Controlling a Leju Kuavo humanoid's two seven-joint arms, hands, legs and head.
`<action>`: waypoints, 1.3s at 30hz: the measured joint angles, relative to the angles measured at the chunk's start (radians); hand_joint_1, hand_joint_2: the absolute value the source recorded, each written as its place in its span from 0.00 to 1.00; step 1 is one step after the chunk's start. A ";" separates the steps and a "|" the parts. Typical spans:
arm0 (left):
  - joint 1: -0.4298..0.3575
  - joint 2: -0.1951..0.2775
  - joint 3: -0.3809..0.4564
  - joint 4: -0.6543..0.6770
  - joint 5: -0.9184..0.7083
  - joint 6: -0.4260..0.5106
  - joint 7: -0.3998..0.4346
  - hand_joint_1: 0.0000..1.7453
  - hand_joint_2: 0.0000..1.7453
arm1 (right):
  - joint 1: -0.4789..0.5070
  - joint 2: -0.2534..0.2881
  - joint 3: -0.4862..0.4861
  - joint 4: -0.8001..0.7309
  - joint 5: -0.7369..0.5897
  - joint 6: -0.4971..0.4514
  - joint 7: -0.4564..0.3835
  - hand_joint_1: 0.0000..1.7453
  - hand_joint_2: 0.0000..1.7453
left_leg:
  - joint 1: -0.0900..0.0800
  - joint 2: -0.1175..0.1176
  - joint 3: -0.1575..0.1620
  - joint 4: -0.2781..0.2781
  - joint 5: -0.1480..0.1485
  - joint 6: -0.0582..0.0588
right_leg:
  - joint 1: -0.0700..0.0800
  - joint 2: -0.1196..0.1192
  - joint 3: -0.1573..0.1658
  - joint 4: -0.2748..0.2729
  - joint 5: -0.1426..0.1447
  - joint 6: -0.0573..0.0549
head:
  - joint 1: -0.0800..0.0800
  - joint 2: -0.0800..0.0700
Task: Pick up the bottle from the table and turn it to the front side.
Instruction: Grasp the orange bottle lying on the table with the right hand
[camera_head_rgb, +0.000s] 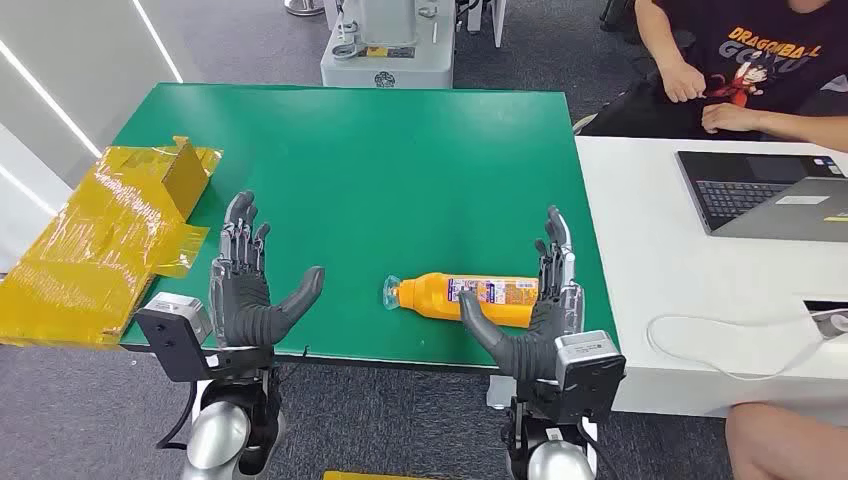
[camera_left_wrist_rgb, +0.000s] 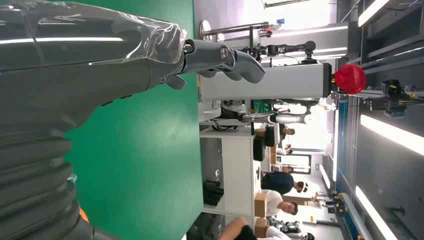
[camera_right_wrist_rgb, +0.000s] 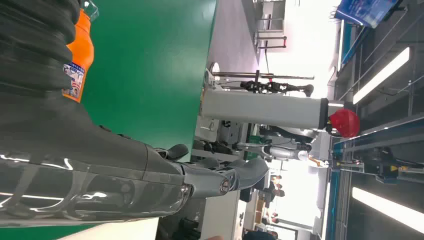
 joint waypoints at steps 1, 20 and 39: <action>0.000 0.000 0.000 0.000 0.000 0.000 0.000 0.00 1.00 | 0.000 0.000 0.000 0.000 0.000 0.000 0.000 0.00 1.00 | 0.000 0.000 0.000 0.000 0.000 0.000 | 0.000 0.000 0.000 0.000 0.000 0.000 | 0.000 0.000; 0.030 0.001 0.001 -0.006 0.000 0.010 -0.004 0.00 1.00 | 0.024 0.005 0.009 0.004 0.077 0.018 0.007 0.00 1.00 | 0.000 0.000 0.000 0.000 0.000 0.000 | 0.000 0.000 0.000 0.000 0.000 0.000 | 0.000 0.000; -0.033 0.017 0.000 0.022 0.098 -0.142 -0.043 0.00 1.00 | -0.616 -0.531 0.090 0.297 0.499 0.714 0.050 0.00 1.00 | -0.001 -0.001 -0.001 0.004 0.005 0.006 | -0.001 -0.001 0.002 0.000 0.007 0.004 | 0.000 0.000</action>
